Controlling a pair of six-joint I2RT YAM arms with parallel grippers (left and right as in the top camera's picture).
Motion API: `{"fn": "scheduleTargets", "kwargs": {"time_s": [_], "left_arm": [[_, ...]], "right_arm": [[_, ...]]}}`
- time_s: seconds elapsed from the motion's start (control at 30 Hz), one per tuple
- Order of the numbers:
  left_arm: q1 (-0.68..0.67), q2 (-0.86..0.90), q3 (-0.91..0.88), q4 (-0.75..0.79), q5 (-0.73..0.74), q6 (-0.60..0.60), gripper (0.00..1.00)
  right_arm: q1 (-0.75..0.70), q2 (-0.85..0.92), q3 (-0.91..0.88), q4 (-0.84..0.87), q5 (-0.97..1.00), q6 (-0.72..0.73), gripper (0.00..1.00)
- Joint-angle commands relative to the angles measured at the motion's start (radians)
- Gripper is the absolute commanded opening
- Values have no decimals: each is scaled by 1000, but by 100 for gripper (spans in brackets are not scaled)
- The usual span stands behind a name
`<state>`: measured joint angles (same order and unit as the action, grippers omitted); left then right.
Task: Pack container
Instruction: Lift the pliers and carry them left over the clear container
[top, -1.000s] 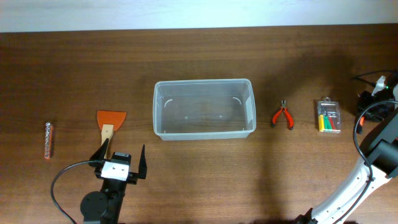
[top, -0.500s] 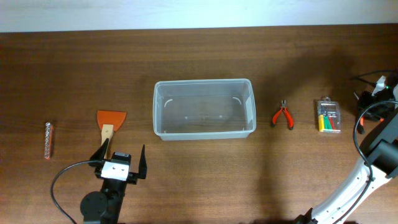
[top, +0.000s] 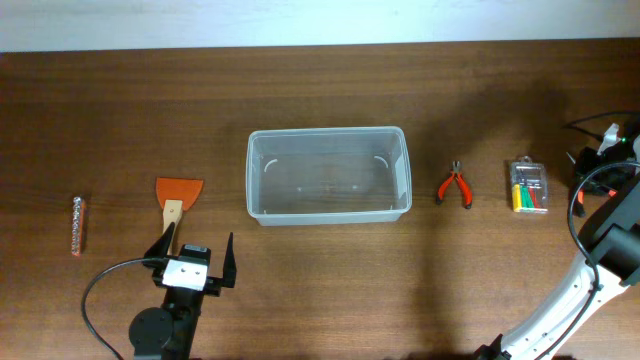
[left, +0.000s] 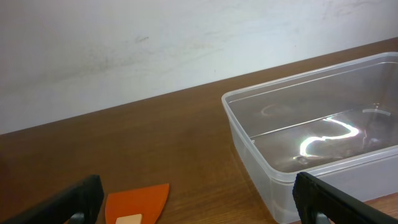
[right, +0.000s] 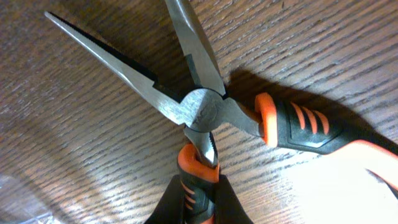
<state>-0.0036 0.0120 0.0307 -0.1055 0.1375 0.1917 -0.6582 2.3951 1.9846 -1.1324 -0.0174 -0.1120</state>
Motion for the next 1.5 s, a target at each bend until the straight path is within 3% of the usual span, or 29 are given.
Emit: {"fn": "scheduleTargets", "kwargs": {"time_s": [0.0,0.33,0.57,0.93,1.47], "left_arm": [[-3,-6,-5,0,-4,12,99],[-3,-6,-5,0,-4,12,99],[-3,-6,-5,0,-4,12,99],[-3,-6,-5,0,-4,12,99],[-3,-6,-5,0,-4,12,99]], "right_arm": [[4,1,97,-31,-5,-2,4],[26,1,356,-163,-6,-2,4],[135,-14,576,-306,-55,-23,4],[435,-35,923,-566,-98,-74,4],[1003,-140,914,-566,-103,-90,4]]}}
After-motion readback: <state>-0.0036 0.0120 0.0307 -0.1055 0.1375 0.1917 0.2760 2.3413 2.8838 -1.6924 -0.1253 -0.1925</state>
